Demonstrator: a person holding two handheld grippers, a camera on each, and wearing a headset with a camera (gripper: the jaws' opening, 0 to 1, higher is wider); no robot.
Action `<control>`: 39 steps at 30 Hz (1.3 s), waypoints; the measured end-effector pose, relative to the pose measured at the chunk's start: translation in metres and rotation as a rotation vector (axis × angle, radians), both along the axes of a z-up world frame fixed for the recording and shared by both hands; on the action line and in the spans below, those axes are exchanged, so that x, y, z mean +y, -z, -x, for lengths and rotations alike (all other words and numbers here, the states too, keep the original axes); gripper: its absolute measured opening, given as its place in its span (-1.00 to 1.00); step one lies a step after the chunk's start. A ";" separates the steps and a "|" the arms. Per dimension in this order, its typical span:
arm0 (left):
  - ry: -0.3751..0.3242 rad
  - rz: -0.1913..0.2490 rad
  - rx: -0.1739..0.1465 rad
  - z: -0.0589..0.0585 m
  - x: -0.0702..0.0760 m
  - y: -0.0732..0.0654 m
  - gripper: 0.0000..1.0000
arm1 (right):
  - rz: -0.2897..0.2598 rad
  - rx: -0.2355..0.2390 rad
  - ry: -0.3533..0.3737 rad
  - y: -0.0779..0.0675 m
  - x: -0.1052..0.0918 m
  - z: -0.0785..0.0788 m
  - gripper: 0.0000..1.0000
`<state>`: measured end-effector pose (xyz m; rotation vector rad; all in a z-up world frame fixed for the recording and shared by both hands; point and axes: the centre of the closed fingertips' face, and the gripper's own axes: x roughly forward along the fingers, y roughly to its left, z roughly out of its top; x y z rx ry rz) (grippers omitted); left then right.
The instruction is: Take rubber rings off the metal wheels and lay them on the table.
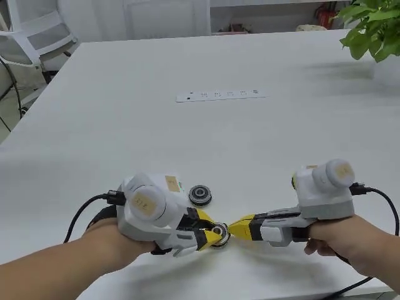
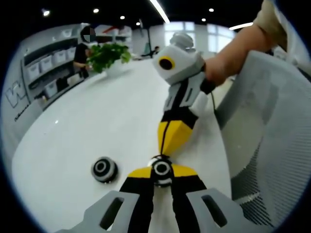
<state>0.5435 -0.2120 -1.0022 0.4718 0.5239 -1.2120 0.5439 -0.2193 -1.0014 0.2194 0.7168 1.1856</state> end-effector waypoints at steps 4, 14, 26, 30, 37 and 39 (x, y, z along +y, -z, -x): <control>-0.001 0.001 0.001 0.000 0.000 0.000 -0.75 | -0.002 0.004 -0.004 -0.001 0.001 0.001 -1.00; -0.001 0.000 0.001 0.000 0.000 0.000 -0.75 | -0.006 0.007 -0.022 -0.002 0.006 0.004 -1.00; -0.006 0.006 0.000 0.000 0.000 0.000 -0.75 | -0.029 -0.033 -0.077 -0.011 0.015 0.010 -1.00; -0.011 0.012 0.004 0.000 0.000 0.000 -0.74 | -0.016 -0.051 -0.052 -0.009 0.010 0.004 -1.00; -0.010 0.020 0.012 0.000 -0.001 0.000 -0.73 | 0.013 -0.076 -0.042 -0.004 0.005 0.000 -1.00; -0.011 0.023 0.020 0.000 -0.001 0.000 -0.72 | 0.016 -0.078 -0.044 -0.003 0.005 0.000 -1.00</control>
